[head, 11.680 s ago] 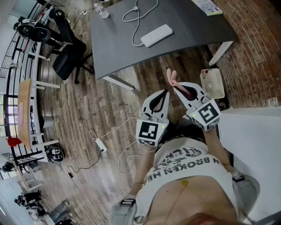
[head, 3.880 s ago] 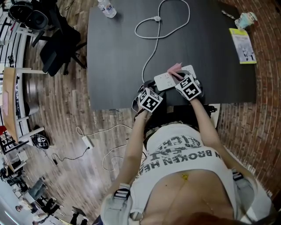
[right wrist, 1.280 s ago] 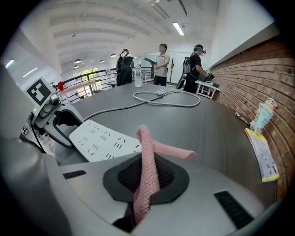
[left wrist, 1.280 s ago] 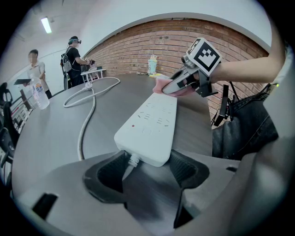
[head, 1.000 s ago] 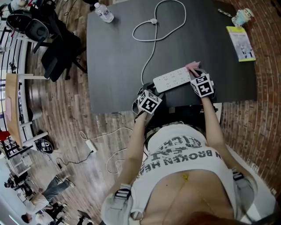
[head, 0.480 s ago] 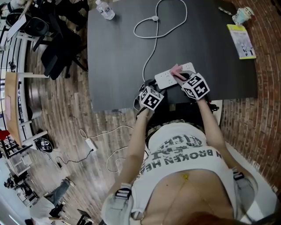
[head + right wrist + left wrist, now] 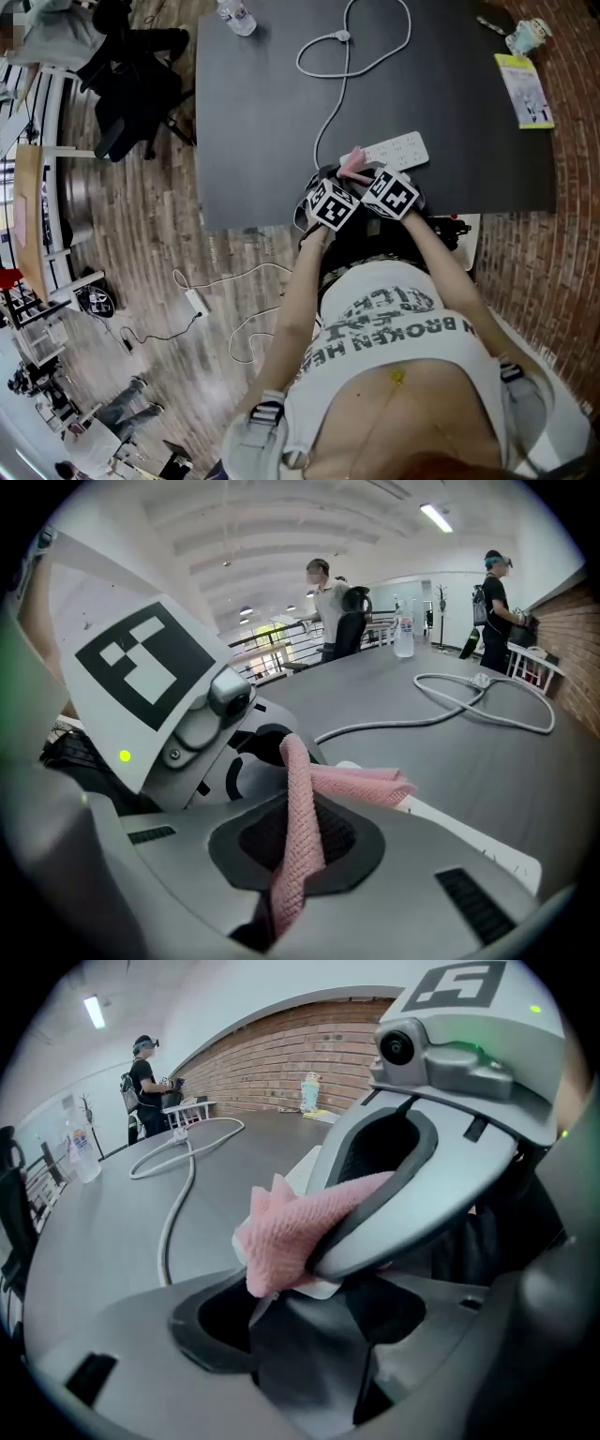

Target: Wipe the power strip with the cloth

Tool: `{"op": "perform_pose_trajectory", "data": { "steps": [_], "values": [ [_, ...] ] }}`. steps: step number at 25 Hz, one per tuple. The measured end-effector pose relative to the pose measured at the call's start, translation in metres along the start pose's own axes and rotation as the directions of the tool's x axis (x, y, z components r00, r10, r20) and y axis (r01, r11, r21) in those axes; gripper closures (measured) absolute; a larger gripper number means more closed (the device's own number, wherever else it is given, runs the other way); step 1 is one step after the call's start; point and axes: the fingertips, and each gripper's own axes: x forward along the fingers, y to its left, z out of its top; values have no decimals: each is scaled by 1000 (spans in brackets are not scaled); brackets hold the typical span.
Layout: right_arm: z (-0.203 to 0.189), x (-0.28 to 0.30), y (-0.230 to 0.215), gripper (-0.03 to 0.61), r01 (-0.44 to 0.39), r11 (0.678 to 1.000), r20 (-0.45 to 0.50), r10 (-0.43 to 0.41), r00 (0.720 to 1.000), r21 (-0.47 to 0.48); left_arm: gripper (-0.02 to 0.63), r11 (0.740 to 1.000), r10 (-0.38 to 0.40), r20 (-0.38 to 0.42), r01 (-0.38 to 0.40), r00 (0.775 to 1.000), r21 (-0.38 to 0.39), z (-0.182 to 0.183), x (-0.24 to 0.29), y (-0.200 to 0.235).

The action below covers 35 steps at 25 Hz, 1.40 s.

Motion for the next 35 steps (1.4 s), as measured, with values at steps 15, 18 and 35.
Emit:
{"op": "perform_pose_trajectory", "data": {
  "steps": [15,18,35],
  "values": [
    [-6,0,-5,563,76,997,1,-76,997,-34,330,1000,-4,2,4,1000,4,0,1,-1],
    [-9,-4,-9,563,102,994,-4,-103,995,-38,330,1000,-5,3,5,1000,4,-1,0,-1],
    [-26,-26,-37,563,201,978,3,-201,980,48,330,1000,-8,6,8,1000,5,0,-1,-1]
  ]
}}
